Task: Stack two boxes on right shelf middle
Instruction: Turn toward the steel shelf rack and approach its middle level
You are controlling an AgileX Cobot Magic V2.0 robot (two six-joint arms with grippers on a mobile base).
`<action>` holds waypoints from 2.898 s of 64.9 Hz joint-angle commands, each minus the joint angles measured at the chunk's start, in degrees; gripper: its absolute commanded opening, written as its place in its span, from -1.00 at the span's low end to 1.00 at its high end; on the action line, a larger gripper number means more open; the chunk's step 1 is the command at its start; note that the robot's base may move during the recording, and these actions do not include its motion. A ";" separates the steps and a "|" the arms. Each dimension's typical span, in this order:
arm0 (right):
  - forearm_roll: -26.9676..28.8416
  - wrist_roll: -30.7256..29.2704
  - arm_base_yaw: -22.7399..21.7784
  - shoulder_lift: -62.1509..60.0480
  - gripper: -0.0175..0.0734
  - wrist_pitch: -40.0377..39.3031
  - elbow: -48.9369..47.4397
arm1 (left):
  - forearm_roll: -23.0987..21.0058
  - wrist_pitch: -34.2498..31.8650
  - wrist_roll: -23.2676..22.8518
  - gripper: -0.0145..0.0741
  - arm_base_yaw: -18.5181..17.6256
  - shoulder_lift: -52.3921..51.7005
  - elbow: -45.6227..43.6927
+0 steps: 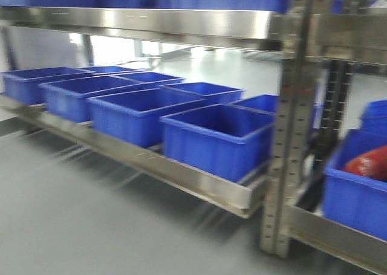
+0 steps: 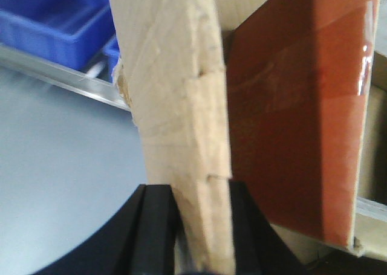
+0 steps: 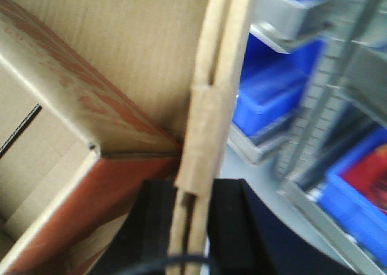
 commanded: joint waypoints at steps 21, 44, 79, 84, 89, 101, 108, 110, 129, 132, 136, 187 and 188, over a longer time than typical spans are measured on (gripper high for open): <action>-1.91 -0.24 -0.46 -0.48 -0.97 -2.15 -0.45 | 0.37 -2.52 0.49 -0.92 0.08 -0.97 -0.90; -1.91 -0.24 -0.46 -0.48 -0.97 -2.15 -0.45 | 0.37 -2.52 0.49 -0.92 0.08 -0.97 -0.90; -1.91 -0.24 -0.46 -0.48 -0.97 -2.15 -0.45 | 0.37 -2.52 0.49 -0.92 0.08 -0.97 -0.90; -1.91 -0.24 -0.46 -0.48 -0.97 -2.15 -0.45 | 0.37 -2.52 0.49 -0.92 0.08 -0.97 -0.90; -1.91 -0.24 -0.46 -0.48 -0.97 -2.15 -0.45 | 0.37 -2.52 0.49 -0.92 0.08 -0.97 -0.90; -1.91 -0.24 -0.46 -0.48 -0.97 -2.15 -0.45 | 0.37 -2.52 0.49 -0.92 0.08 -0.97 -0.90; -1.91 -0.24 -0.46 -0.48 -0.97 -2.15 -0.45 | 0.37 -2.64 0.49 -0.92 0.08 -0.97 -0.90; -1.91 -0.24 -0.46 -0.48 -0.97 -2.15 -0.45 | 0.37 -2.64 0.49 -0.92 0.08 -0.97 -0.90; -1.91 -0.24 -0.46 -0.48 -0.97 -2.15 -0.45 | 0.37 -2.64 0.49 -0.92 0.08 -0.97 -0.90; -1.91 -0.24 -0.46 -0.48 -0.97 -2.15 -0.45 | 0.37 -2.64 0.49 -0.92 0.08 -0.97 -0.90; -1.91 -0.24 -0.46 -0.48 -0.97 -2.15 -0.45 | 0.37 -2.64 0.49 -0.92 0.08 -0.97 -0.90; -1.91 -0.24 -0.46 -0.48 -0.97 -2.15 -0.45 | 0.37 -2.64 0.49 -0.92 0.08 -0.97 -0.90; -1.91 -0.24 -0.46 -0.48 -0.97 -2.15 -0.45 | 0.37 -2.64 0.49 -0.92 0.08 -0.97 -0.90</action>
